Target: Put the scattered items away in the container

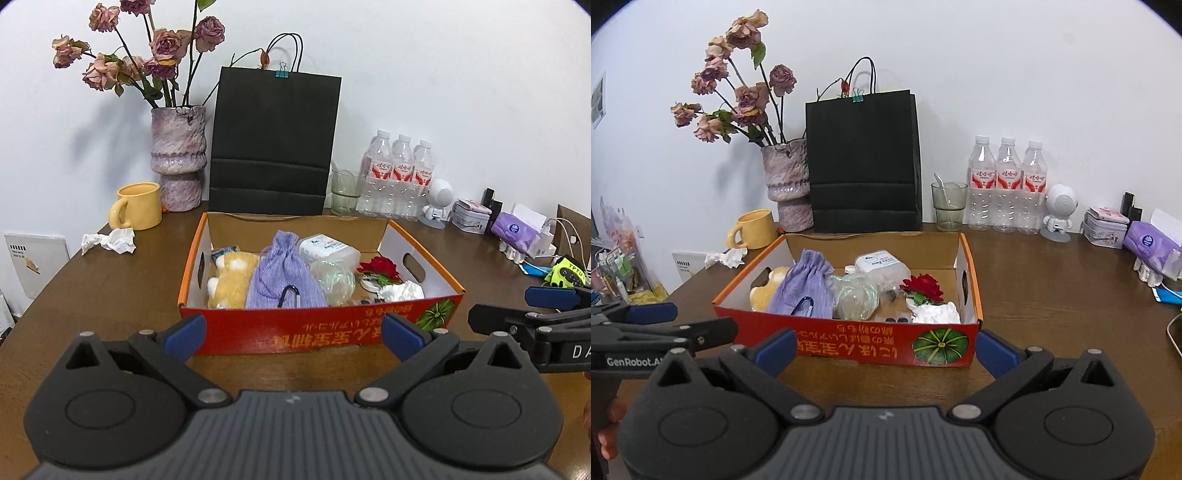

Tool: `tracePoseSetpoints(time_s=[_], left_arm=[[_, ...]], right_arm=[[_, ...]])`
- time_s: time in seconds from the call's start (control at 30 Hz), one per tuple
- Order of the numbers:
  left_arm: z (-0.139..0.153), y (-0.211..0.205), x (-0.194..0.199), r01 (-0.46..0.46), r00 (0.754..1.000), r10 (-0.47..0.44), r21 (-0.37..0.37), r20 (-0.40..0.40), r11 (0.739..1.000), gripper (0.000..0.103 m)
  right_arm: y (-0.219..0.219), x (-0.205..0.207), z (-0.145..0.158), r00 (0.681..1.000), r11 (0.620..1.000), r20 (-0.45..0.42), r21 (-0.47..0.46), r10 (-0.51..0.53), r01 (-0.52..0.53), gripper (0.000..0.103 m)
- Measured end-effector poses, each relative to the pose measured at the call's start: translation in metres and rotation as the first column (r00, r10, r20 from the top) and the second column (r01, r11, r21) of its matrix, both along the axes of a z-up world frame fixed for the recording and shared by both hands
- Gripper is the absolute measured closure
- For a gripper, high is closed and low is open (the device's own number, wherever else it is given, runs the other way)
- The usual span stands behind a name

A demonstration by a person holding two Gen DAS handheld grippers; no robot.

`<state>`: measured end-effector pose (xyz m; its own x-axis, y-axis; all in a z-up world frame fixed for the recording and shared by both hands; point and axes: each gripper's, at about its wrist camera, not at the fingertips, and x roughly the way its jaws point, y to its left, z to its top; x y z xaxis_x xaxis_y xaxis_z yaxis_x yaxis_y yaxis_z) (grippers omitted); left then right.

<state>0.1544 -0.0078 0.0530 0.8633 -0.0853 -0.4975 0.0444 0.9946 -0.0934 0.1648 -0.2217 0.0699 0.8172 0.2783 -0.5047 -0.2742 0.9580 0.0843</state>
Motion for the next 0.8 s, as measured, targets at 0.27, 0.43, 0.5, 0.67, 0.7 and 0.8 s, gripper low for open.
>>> tracePoseSetpoints(time_s=[0.27, 0.43, 0.5, 0.67, 0.7, 0.8], left_arm=[[-0.0033, 0.0032, -0.0056, -0.007, 1.000, 0.007, -0.005, -0.010, 1.000, 0.000], [-0.0050, 0.0050, -0.0071, -0.008, 1.000, 0.008, -0.009, -0.009, 1.000, 0.000], [-0.0054, 0.0060, -0.0076, -0.008, 1.000, 0.008, -0.011, -0.010, 1.000, 0.000], [-0.0066, 0.0072, -0.0082, -0.007, 1.000, 0.007, -0.012, -0.015, 1.000, 0.000], [-0.0067, 0.0072, -0.0083, -0.007, 1.000, 0.007, -0.012, -0.015, 1.000, 0.000], [-0.0073, 0.0073, -0.0081, -0.008, 1.000, 0.008, -0.015, -0.018, 1.000, 0.000]], right_arm=[[0.0007, -0.0093, 0.0020, 1.000, 1.000, 0.010, 0.001, -0.006, 0.006, 0.000], [0.0030, -0.0099, 0.0015, 1.000, 1.000, 0.009, -0.005, -0.006, 0.006, 0.000], [0.0042, -0.0107, 0.0012, 1.000, 1.000, 0.008, -0.006, -0.005, 0.005, 0.000], [0.0059, -0.0108, -0.0012, 1.000, 1.000, 0.001, -0.007, -0.003, 0.004, 0.000], [0.0063, -0.0107, -0.0016, 1.000, 1.000, 0.000, -0.009, -0.003, 0.003, 0.000], [0.0062, -0.0103, -0.0024, 1.000, 1.000, -0.003, -0.009, -0.003, 0.003, 0.000]])
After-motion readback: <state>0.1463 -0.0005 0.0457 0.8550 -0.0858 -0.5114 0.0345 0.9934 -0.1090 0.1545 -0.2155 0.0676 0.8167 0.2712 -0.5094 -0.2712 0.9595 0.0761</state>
